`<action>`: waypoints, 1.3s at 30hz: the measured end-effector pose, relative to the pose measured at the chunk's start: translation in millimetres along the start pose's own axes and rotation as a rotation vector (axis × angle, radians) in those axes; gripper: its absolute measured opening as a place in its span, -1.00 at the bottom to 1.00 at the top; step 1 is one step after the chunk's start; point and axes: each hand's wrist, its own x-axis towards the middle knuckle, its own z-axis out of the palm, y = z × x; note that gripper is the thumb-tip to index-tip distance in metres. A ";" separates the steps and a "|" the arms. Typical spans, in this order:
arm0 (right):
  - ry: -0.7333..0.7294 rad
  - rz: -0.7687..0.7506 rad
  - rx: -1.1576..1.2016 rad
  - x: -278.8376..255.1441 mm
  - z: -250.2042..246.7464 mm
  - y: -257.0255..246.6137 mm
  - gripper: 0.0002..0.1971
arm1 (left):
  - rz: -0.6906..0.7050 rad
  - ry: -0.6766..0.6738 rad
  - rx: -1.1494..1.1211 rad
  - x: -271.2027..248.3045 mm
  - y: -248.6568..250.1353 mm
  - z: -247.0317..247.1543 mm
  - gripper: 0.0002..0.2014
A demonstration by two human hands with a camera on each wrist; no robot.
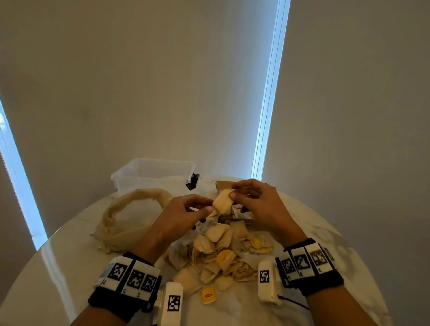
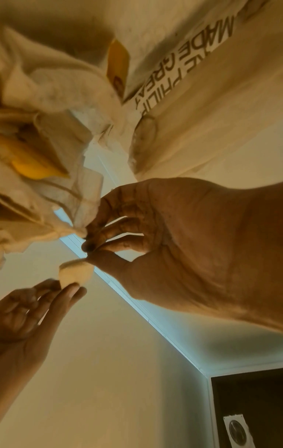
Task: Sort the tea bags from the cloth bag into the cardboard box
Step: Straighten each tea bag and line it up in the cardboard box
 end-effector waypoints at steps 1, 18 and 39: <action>0.023 -0.014 0.004 -1.3 -4.7 0.5 -0.77 | 0.000 0.004 -0.006 -0.5 0.5 -0.1 -0.82; -0.063 -0.046 0.054 -11.1 1.3 -7.0 -0.77 | -0.026 -0.113 0.003 5.0 -0.9 7.6 -0.76; -0.073 0.012 0.106 -13.8 10.3 0.6 -0.80 | -0.114 -0.027 -0.117 -2.6 4.4 6.9 -0.72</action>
